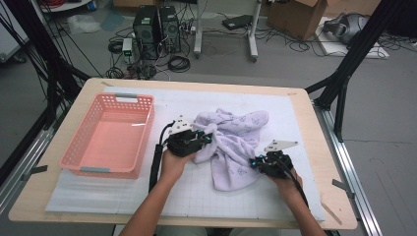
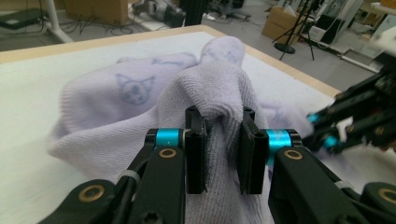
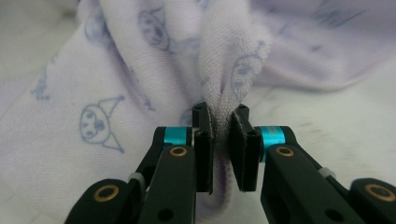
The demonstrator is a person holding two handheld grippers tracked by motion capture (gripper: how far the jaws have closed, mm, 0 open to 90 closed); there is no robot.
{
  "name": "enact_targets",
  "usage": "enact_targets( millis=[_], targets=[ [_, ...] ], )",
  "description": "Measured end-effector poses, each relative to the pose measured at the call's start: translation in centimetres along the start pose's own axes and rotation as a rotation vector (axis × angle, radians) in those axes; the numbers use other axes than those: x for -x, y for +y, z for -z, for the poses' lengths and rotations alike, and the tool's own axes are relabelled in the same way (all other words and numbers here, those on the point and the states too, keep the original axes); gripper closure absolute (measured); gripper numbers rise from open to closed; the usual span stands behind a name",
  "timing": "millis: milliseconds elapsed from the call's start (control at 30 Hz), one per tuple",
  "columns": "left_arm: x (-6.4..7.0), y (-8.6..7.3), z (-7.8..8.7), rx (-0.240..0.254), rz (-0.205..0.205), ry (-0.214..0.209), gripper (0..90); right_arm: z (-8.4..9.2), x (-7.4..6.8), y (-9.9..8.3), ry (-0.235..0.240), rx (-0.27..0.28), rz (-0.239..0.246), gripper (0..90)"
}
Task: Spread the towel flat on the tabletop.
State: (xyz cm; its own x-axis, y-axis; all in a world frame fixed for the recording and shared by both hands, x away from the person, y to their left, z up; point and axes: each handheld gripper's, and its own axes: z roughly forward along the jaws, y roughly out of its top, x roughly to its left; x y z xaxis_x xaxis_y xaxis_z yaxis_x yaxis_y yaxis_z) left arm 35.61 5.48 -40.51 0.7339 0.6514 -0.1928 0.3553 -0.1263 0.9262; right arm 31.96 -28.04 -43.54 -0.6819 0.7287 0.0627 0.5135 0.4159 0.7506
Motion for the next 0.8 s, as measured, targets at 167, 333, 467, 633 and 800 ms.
enact_targets(
  millis=[167,333,467,633,800],
  targets=[
    [-0.8,0.6,-0.1,0.028,0.006,0.039,76.9,2.4,1.9,1.6,-0.086,0.101,-0.039,81.1],
    [-1.7,0.3,-1.0,0.007,-0.019,0.104,78.0,3.2,4.7,2.5,-0.155,0.106,-0.083,81.0],
    [-2.7,-0.1,-1.4,0.024,-0.025,0.176,80.8,3.1,6.1,3.4,-0.265,0.061,-0.057,81.0],
    [-3.3,-0.2,-1.7,-0.013,-0.028,0.221,77.3,2.1,7.6,3.3,-0.316,0.053,-0.089,80.4],
    [-2.8,0.0,-0.8,-0.026,-0.02,0.172,57.5,2.0,7.5,3.1,-0.305,0.063,-0.117,66.1]
  ],
)
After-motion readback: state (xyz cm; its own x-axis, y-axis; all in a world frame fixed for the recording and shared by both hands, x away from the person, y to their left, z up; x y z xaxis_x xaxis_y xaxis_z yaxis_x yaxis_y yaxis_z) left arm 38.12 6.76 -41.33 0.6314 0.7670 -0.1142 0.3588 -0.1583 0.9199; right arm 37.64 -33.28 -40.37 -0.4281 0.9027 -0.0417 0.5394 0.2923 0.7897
